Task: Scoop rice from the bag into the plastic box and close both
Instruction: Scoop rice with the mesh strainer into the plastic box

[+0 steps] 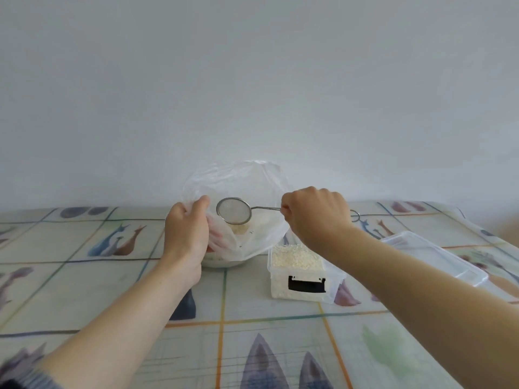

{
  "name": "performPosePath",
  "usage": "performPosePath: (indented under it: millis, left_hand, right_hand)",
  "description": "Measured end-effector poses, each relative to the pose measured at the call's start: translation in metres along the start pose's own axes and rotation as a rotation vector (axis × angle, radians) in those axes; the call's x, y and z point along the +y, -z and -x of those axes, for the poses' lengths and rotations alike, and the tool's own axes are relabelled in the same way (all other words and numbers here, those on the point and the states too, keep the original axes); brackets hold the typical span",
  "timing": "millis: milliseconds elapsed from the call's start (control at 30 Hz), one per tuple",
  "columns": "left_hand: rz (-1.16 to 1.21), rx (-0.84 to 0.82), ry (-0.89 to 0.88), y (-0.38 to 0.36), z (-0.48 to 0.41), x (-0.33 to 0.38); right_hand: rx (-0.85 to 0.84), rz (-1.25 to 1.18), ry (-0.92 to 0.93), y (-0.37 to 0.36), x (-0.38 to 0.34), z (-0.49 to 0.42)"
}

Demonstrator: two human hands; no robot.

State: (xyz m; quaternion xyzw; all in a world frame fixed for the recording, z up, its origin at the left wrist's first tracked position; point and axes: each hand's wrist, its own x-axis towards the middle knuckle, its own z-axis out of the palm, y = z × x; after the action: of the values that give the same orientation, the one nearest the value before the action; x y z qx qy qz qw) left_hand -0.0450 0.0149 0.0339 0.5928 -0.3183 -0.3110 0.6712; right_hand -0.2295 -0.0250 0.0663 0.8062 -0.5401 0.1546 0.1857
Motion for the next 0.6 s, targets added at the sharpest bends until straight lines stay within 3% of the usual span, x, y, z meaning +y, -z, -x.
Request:
performPosePath:
  millis: [333,433,600]
  left_hand:
    - [-0.016,-0.043,-0.050,0.016,-0.005,-0.001]
    - [-0.017,-0.048,-0.047,0.015,-0.006,-0.003]
    - [0.002,-0.067,-0.032,0.012,-0.009,-0.004]
  right_hand:
    - [-0.075,0.313,0.294,-0.006,-0.042,-0.030]
    - [-0.127,0.205,0.266,-0.010,-0.048,-0.031]
    - [-0.250,-0.103,0.071,-0.009,-0.048,-0.035]
